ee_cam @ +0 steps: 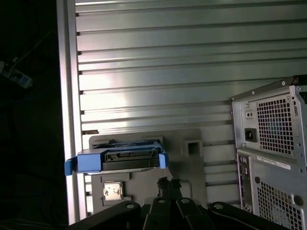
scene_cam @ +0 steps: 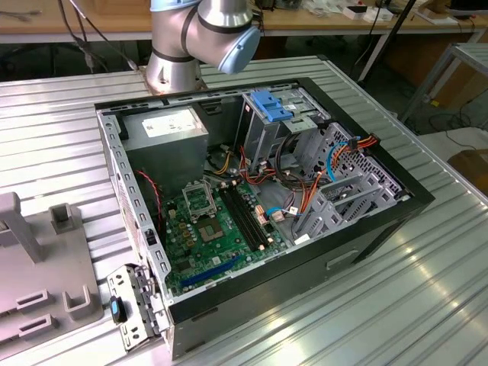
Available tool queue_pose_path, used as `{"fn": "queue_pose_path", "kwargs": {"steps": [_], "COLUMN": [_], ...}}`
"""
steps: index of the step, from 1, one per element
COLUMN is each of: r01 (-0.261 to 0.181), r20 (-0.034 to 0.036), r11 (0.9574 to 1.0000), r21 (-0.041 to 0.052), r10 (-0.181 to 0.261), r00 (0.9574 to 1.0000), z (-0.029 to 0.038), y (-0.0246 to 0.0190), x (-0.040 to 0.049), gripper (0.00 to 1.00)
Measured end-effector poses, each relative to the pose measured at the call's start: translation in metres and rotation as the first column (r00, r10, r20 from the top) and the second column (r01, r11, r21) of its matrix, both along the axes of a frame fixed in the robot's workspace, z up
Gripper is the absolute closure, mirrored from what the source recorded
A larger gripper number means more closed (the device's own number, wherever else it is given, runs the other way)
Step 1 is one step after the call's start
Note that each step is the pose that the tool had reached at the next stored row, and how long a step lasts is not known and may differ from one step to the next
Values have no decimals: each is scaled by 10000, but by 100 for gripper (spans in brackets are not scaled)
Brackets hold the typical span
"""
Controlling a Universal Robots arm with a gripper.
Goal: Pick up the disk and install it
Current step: 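Reach for the disk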
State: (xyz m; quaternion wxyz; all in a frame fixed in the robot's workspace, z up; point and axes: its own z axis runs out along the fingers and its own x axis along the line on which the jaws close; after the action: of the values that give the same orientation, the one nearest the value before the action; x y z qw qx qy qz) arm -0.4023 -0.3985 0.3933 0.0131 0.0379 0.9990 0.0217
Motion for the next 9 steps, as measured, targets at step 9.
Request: {"fn": "queue_pose_path", "kwargs": {"steps": [9], "r01": [1], "r20": [0], "r11": [10000], "r21": [0], "r10": [-1], "r00": [10000], "z": [0], "y": [29], "x": [-273], "gripper": [89]}}
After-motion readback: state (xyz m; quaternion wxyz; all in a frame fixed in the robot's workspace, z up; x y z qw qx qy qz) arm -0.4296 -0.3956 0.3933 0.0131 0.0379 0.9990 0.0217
